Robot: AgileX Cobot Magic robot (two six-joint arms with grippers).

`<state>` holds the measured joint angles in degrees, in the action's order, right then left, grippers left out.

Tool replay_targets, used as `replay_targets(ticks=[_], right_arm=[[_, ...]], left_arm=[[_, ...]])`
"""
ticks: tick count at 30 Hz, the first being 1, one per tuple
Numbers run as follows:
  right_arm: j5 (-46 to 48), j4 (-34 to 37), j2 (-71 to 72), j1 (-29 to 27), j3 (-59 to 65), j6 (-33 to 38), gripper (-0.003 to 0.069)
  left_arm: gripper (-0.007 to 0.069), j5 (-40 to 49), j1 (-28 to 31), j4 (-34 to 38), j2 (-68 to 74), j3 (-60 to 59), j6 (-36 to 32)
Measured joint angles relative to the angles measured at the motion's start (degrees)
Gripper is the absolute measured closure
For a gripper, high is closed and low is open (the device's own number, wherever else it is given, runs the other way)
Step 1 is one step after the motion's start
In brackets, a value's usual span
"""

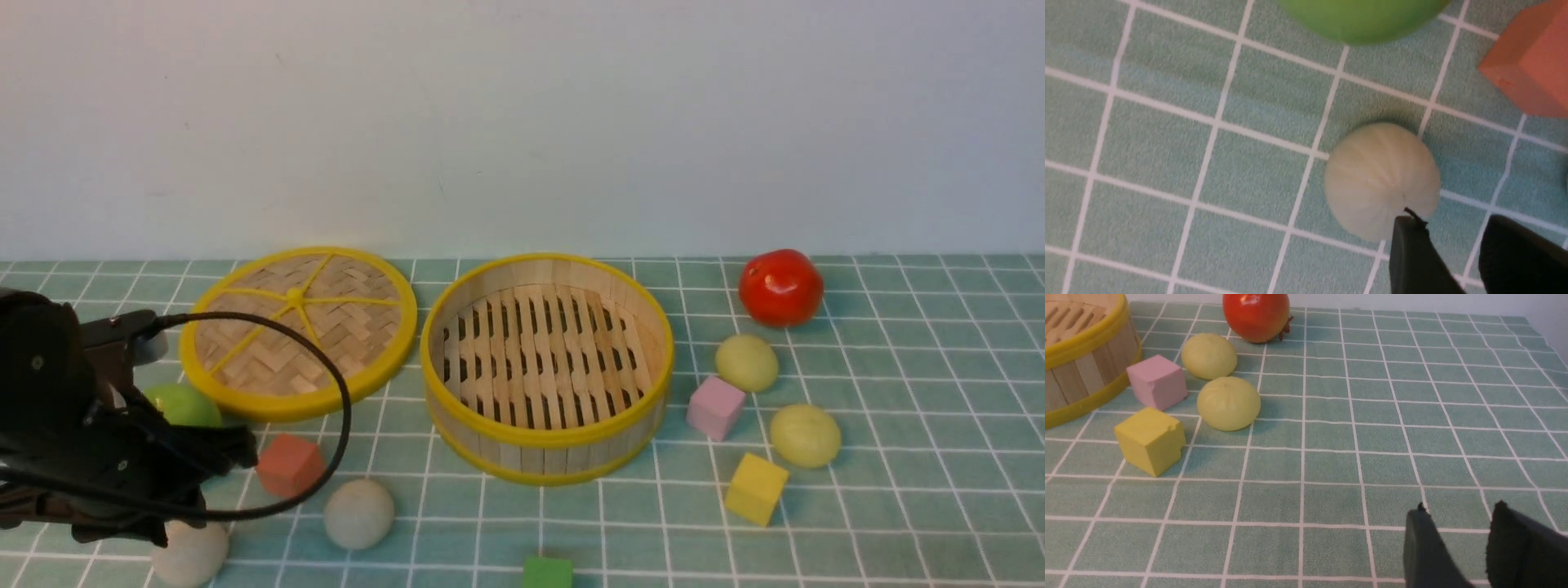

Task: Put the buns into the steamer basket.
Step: Use the left arm to grab a steamed stuffed bun

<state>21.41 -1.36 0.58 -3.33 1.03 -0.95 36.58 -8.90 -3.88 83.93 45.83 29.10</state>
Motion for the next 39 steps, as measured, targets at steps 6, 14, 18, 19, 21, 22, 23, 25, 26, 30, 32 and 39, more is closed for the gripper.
replay_targets(ticks=[6,14,18,19,21,22,23,25,26,30,32,39], right_arm=[[0.0,0.0,0.0,0.0,0.0,0.0,0.042],[0.0,0.0,0.0,0.0,0.0,0.05,0.042],[0.0,0.0,0.0,0.0,0.0,0.05,0.042],[0.0,0.0,0.0,0.0,0.0,0.05,0.042],[0.0,0.0,0.0,0.0,0.0,0.05,0.042],[0.0,0.0,0.0,0.0,0.0,0.05,0.042],[0.0,0.0,0.0,0.0,0.0,0.05,0.042],[0.0,0.0,0.0,0.0,0.0,0.05,0.042],[0.0,0.0,0.0,0.0,0.0,0.05,0.042],[0.0,0.0,0.0,0.0,0.0,0.05,0.042],[0.0,0.0,0.0,0.0,0.0,0.05,0.042],[0.0,0.0,0.0,0.0,0.0,0.05,0.042]], left_arm=[[0.0386,0.81,0.0,-4.12,2.7,1.54,0.0],[0.0386,-0.44,0.0,-4.54,4.11,1.71,0.0],[0.0386,-0.44,0.0,-4.38,5.89,1.71,0.0],[0.0386,-0.44,0.0,-4.38,6.67,1.71,0.0],[0.0386,-0.74,0.0,-4.36,8.09,1.71,0.05],[0.0386,-0.92,0.0,-4.36,8.51,1.71,0.05],[0.0386,-1.2,0.0,-4.36,9.11,1.71,0.05],[0.0386,-1.45,0.0,-4.36,9.6,1.71,0.05],[0.0386,-1.46,0.0,-4.36,9.9,1.71,0.05],[0.0386,-1.51,0.0,-4.36,10.11,1.71,0.05],[0.0394,-1.4,0.0,-4.29,10.11,1.76,0.05],[0.0624,-0.78,0.0,-4.18,10.11,2.06,0.05]])
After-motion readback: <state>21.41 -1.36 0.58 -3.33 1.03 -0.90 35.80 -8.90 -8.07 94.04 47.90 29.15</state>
